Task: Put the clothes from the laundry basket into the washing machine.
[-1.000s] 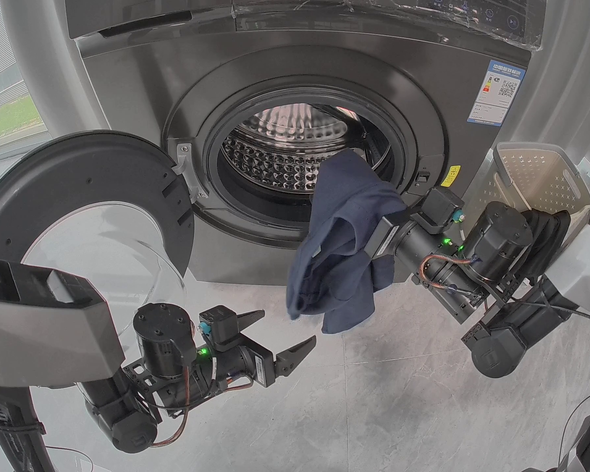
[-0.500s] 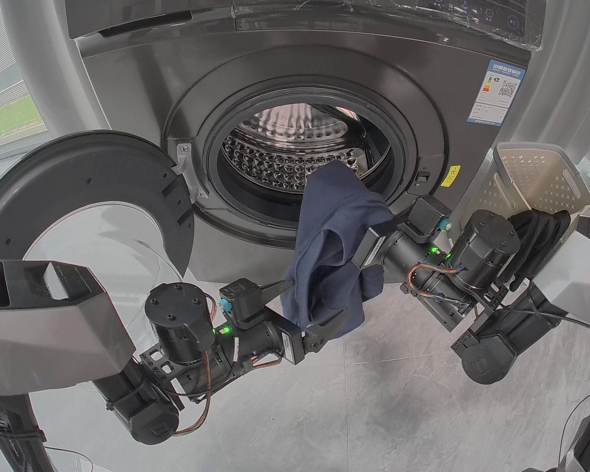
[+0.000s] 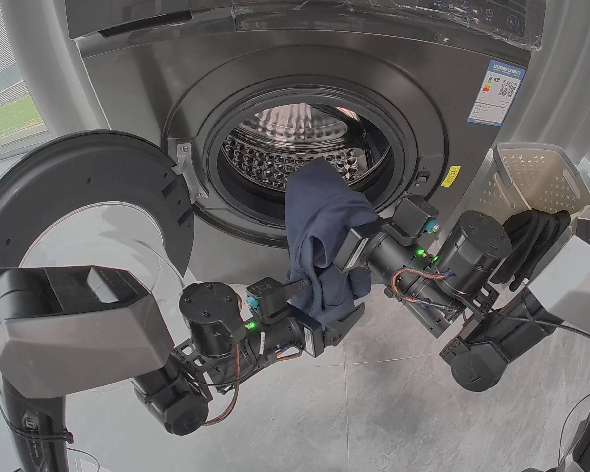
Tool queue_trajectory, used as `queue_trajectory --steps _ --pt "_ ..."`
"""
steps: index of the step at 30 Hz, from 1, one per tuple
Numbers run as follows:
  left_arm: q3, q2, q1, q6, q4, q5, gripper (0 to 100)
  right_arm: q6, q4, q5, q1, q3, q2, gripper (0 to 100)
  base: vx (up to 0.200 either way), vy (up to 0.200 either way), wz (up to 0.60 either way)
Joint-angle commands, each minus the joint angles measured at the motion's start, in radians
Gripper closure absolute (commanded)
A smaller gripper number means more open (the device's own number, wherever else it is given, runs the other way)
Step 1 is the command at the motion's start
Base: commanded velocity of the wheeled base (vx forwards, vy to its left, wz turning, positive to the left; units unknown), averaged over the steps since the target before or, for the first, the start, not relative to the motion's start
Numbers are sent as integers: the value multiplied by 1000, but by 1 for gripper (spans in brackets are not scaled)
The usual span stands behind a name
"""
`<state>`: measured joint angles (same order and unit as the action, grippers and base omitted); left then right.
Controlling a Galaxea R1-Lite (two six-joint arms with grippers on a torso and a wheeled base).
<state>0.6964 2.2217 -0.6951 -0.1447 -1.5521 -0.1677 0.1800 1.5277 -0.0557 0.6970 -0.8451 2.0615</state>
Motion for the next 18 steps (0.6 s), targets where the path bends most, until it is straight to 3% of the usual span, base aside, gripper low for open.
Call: queue_trajectory --steps 1,10,18 --pt "95 85 11 0 1 7 0 1 2 -19 25 4 2 100 0 0 0" --pt "170 138 11 -1 3 14 0 7 2 -22 38 3 12 100 0 0 0" --pt "318 225 55 -4 3 96 0 12 3 -26 56 35 8 100 0 0 0"
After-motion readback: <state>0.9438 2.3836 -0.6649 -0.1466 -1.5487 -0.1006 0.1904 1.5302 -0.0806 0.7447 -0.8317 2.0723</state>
